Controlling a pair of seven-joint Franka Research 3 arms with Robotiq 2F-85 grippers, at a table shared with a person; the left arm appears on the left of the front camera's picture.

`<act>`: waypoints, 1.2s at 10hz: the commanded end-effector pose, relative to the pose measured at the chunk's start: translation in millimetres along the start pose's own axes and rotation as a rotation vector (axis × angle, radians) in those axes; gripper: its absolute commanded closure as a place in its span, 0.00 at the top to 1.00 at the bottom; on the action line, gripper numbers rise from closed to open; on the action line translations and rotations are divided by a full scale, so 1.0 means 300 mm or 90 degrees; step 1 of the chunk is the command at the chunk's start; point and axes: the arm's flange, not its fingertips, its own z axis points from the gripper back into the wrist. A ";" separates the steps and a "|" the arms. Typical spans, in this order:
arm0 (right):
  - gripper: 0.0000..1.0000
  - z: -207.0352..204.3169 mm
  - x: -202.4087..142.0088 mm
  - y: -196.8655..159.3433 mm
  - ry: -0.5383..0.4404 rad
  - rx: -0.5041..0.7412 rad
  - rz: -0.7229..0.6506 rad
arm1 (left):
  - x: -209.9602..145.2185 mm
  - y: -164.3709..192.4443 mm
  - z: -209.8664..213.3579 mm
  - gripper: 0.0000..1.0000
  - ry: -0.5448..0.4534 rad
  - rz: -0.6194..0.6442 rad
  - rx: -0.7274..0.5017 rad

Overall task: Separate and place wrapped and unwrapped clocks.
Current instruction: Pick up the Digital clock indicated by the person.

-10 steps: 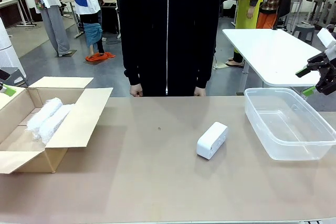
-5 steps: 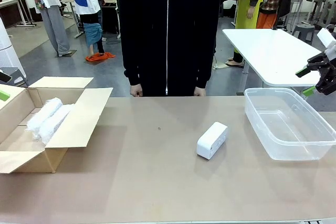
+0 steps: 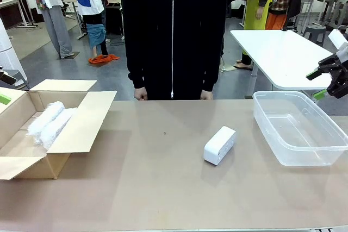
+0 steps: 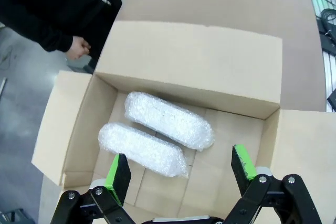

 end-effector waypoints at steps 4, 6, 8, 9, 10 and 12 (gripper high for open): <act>1.00 -0.006 0.000 0.001 0.000 0.001 0.000 | -0.010 0.032 0.037 1.00 -0.020 -0.017 -0.010; 1.00 -0.006 0.000 0.001 0.000 0.001 0.000 | 0.001 0.037 0.035 1.00 -0.017 -0.006 0.007; 1.00 -0.006 0.000 0.001 0.000 0.001 0.000 | -0.001 0.020 0.038 1.00 -0.003 -0.001 -0.009; 1.00 -0.006 0.000 0.001 0.000 0.001 0.000 | -0.001 0.020 0.038 1.00 -0.003 -0.001 -0.009; 1.00 -0.006 0.000 0.001 0.000 0.001 0.000 | -0.001 0.020 0.038 1.00 -0.003 -0.001 -0.009; 1.00 -0.006 0.000 0.001 0.000 0.001 0.000 | -0.001 0.020 0.038 1.00 -0.003 -0.001 -0.009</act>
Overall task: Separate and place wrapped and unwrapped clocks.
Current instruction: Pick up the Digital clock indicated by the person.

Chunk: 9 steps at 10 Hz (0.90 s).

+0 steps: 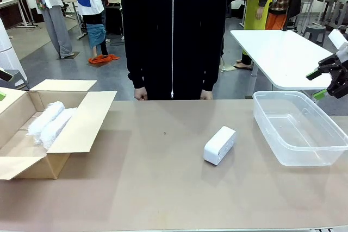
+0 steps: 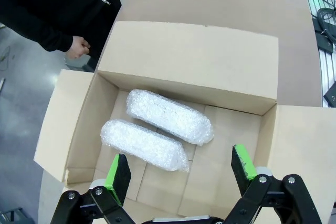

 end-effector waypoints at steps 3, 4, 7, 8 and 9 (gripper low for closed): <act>1.00 -0.006 0.000 0.001 0.000 0.001 0.000 | -0.006 0.001 -0.002 1.00 -0.011 -0.004 -0.002; 1.00 -0.006 0.000 0.001 0.000 0.001 0.000 | -0.006 0.001 -0.002 1.00 -0.011 -0.004 -0.002; 1.00 -0.006 0.000 0.001 0.000 0.001 0.000 | -0.006 0.001 -0.002 1.00 -0.011 -0.004 -0.002; 1.00 -0.006 0.000 0.001 0.000 0.001 0.000 | -0.006 0.001 -0.002 1.00 -0.011 -0.004 -0.002; 1.00 -0.006 0.000 0.001 0.000 0.001 0.000 | -0.006 0.001 -0.002 1.00 -0.011 -0.004 -0.002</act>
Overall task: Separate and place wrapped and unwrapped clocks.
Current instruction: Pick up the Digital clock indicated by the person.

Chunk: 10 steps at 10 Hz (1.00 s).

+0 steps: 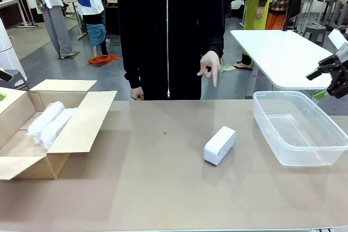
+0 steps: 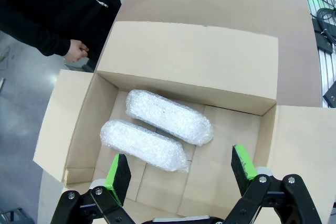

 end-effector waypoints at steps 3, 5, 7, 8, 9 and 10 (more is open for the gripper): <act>1.00 -0.006 0.000 0.001 0.000 0.001 0.000 | -0.007 0.002 -0.001 1.00 -0.011 -0.004 -0.001; 1.00 -0.006 0.000 0.001 0.000 0.001 0.000 | -0.007 0.002 -0.001 1.00 -0.011 -0.004 -0.001; 1.00 -0.006 0.000 0.001 0.000 0.001 0.000 | -0.007 0.002 -0.001 1.00 -0.011 -0.004 -0.001; 1.00 -0.006 0.000 0.001 0.000 0.001 0.000 | -0.007 0.002 -0.001 1.00 -0.011 -0.004 -0.001; 1.00 -0.006 0.000 0.001 0.000 0.001 0.000 | -0.007 0.002 -0.001 1.00 -0.011 -0.004 -0.001; 1.00 -0.006 0.000 0.001 0.000 0.001 0.000 | -0.007 0.002 -0.001 1.00 -0.011 -0.004 -0.001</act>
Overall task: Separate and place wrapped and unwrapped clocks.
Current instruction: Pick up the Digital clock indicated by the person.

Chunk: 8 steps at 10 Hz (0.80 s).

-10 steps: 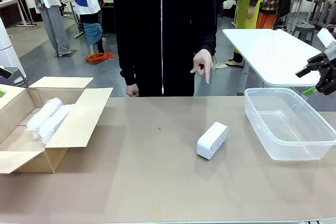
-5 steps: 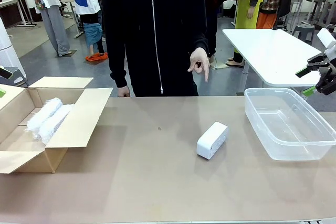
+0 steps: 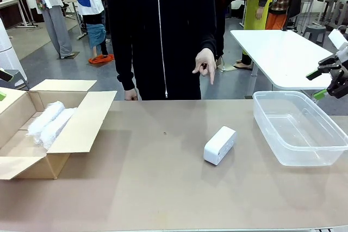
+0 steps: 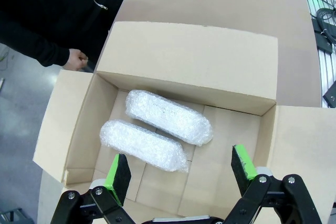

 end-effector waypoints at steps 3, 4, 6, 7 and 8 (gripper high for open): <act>1.00 -0.038 0.096 -0.003 0.028 0.022 0.042 | -0.007 0.002 -0.001 1.00 -0.011 -0.005 0.000; 1.00 -0.050 0.139 0.001 0.035 0.030 0.068 | -0.007 0.002 -0.001 1.00 -0.011 -0.005 0.000; 1.00 -0.083 0.232 0.020 0.042 0.050 0.125 | -0.007 0.002 -0.001 1.00 -0.011 -0.005 0.000; 1.00 -0.100 0.288 0.039 0.046 0.062 0.159 | -0.007 0.002 -0.001 1.00 -0.011 -0.005 0.000; 1.00 -0.111 0.338 0.060 0.047 0.076 0.191 | -0.007 0.002 -0.001 1.00 -0.011 -0.005 0.000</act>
